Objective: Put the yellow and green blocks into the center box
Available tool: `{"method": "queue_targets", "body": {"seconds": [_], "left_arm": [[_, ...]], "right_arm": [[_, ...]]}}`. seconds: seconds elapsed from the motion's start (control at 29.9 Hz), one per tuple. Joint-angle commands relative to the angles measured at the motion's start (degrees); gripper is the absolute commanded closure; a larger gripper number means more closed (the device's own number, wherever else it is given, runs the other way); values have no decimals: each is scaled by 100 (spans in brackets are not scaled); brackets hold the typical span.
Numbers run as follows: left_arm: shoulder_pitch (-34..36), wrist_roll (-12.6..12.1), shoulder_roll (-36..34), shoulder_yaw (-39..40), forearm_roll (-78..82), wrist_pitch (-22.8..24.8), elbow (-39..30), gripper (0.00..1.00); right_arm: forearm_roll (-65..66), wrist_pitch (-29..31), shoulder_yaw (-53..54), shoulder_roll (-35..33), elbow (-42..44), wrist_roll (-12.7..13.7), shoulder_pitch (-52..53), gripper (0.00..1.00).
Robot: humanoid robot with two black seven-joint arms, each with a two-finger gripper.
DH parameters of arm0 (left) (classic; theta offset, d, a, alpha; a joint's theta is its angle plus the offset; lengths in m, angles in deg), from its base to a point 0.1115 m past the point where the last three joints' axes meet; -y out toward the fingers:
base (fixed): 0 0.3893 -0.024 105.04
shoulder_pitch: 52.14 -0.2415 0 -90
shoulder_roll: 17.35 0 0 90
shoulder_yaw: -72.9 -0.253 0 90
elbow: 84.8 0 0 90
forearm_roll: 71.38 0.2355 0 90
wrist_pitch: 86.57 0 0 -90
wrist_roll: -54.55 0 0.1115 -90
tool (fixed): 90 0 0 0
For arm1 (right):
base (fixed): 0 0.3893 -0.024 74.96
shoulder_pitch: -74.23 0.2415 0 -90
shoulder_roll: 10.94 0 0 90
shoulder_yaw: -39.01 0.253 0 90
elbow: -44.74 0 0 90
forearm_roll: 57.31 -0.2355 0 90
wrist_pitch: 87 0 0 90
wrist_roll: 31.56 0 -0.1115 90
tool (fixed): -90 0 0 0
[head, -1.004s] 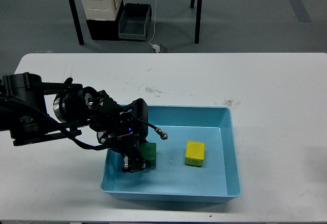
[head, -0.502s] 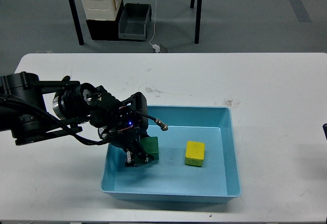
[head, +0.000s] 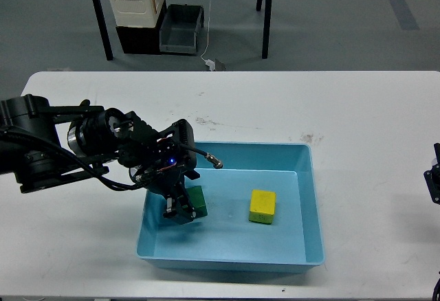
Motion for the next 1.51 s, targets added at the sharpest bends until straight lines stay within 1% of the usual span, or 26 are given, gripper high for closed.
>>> {"method": "queue_targets", "body": {"seconds": [0.0, 0.07, 0.13, 0.17, 0.3, 0.4, 0.47, 0.57, 0.67, 0.7, 0.74, 0.77, 0.9, 0.97, 1.07, 1.14, 1.17, 1.27, 1.47], "left_arm": [[-14, -1, -264, 718, -1241, 0, -126, 4], [-145, -1, -431, 1175, -2620, 0, -267, 4], [-321, -1, -642, 1580, -3922, 0, -303, 0], [-409, -1, -730, 1756, -4467, 0, -303, 0], [-953, -1, -827, 2415, -5569, 0, -250, 0], [-1629, -1, -993, 3109, -6359, 0, -241, 0], [-2226, -1, -1082, 3644, -7228, 0, -250, 0], [-2965, -1, -1100, 4409, -8275, 0, -250, 0], [-3475, -1, -1056, 4946, -8856, 0, -250, 0], [-3660, -1, -1065, 5044, -9058, -14, -250, 0], [-3809, -1, -1082, 5097, -9260, -267, -259, 0], [-3941, -1, -1100, 5132, -9576, -408, -259, 0], [-4249, -1, -1117, 5080, -11489, -243, -250, 0], [-4451, -1, -1126, 5036, -12430, -234, -241, 0], [-4724, -1, -1161, 5027, -13259, -243, -259, 0], [-4970, -1, -1205, 5018, -13515, -260, -268, 0], [-5101, -1, -1223, 5088, -13612, -200, -303, 0], [-5550, -1, -1328, 5106, -14094, -32, -434, 0], [-6139, -1, -1355, 5044, -15185, 0, -610, 0]], "right_arm": [[0, 20, -2, 125, -19, -186, 150, 0], [-8, 28, 7, 170, -45, -239, 264, 0], [-17, 116, 7, 205, -54, -196, 344, 0], [-17, 195, 7, 223, -45, -178, 422, 0], [-306, 292, -2, 240, -36, 32, 774, 0], [-912, 301, -63, 231, -1, 304, 1099, 0], [-1220, 318, -125, 240, -1, 463, 1275, 0], [-1528, 318, -134, 240, -1, 543, 1495, 0], [-2028, 301, -134, 363, 8, 657, 1574, 0], [-2221, 301, -125, 485, 25, 718, 1583, 0], [-2371, 310, -125, 591, 34, 779, 1583, 0], [-2512, 310, -99, 688, 34, 850, 1583, 0], [-2803, 318, -99, 1022, 34, 1087, 1531, 0], [-2838, 318, -108, 1197, 34, 1228, 1504, 0], [-2926, 327, -99, 1207, 17, 1474, 1443, 0], [-3162, 388, -81, 1207, -10, 1649, 1250, 0], [-3294, 432, -73, 1207, -10, 1694, 1197, 0], [-3734, 450, -55, 1207, -10, 1712, 1083, 0], [-3911, 476, -29, 1207, 17, 1712, 688, 0]]}}
